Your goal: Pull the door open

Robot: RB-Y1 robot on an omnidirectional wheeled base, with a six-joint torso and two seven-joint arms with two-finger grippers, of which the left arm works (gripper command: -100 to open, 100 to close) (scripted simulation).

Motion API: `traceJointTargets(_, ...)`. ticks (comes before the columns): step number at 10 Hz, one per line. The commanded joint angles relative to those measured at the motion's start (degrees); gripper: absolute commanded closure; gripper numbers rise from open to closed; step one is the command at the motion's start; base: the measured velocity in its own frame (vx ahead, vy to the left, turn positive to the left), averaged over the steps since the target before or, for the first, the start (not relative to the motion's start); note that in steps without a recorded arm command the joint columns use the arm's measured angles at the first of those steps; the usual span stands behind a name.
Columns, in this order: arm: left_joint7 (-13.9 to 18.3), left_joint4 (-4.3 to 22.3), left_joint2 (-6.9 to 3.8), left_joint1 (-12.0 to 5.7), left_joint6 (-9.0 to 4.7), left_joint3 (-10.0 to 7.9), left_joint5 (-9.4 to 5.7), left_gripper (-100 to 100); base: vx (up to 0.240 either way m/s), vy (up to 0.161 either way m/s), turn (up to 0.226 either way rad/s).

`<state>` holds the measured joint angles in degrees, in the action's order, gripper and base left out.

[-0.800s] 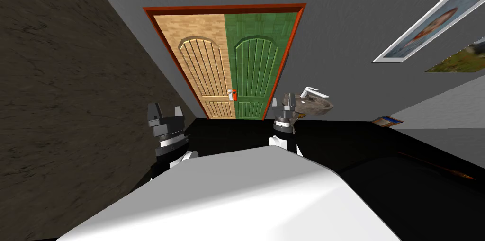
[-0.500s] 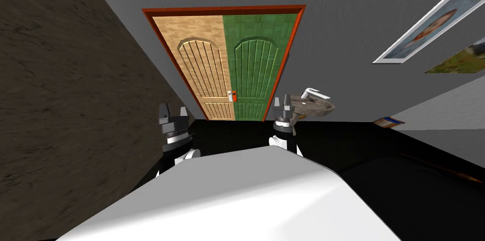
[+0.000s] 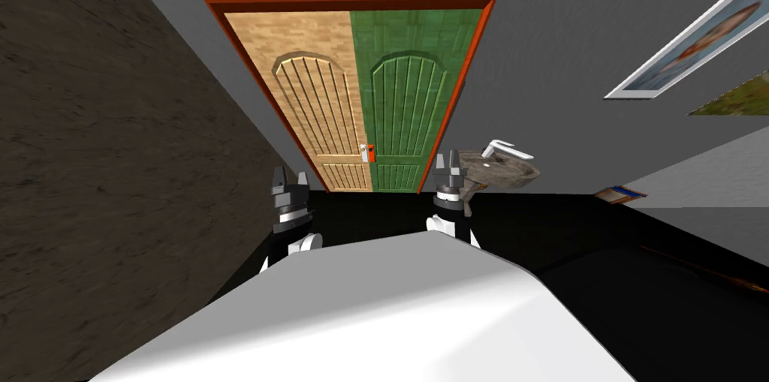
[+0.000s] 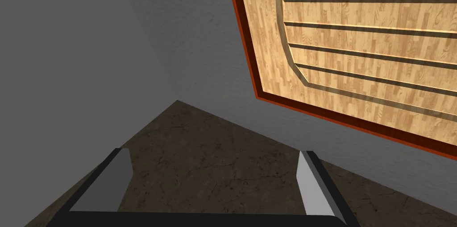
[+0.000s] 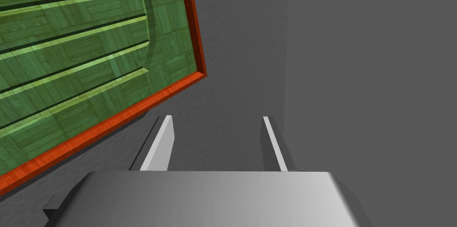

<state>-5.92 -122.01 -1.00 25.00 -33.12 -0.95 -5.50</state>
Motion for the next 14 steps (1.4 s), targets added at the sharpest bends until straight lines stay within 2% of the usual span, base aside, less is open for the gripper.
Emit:
traceJointTargets(1, 0.6, 2.9, -0.69, -2.22, 1.59, 0.13, 0.0, -100, 0.123, -0.005, -0.024)
traceJointTargets(5, 1.7, 9.0, -1.81, -6.01, 2.75, 0.52, 0.08, -100, 0.115, 0.001, -0.014)
traceJointTargets(6, 1.7, 9.4, -1.81, -6.01, 2.75, 0.52, 0.08, -100, 0.066, 0.004, -0.01)
traceJointTargets(11, 3.2, 18.3, -3.13, -11.28, 4.36, 1.06, 0.2, -100, 0.08, -0.005, -0.016)
traceJointTargets(12, 3.2, 18.5, -3.13, -11.28, 4.36, 1.06, 0.2, -100, 0.078, -0.001, -0.005)
traceJointTargets(14, 3.8, 22.3, -3.62, -13.49, 5.04, 1.28, 0.25, -100, 0.067, -0.002, -0.014)
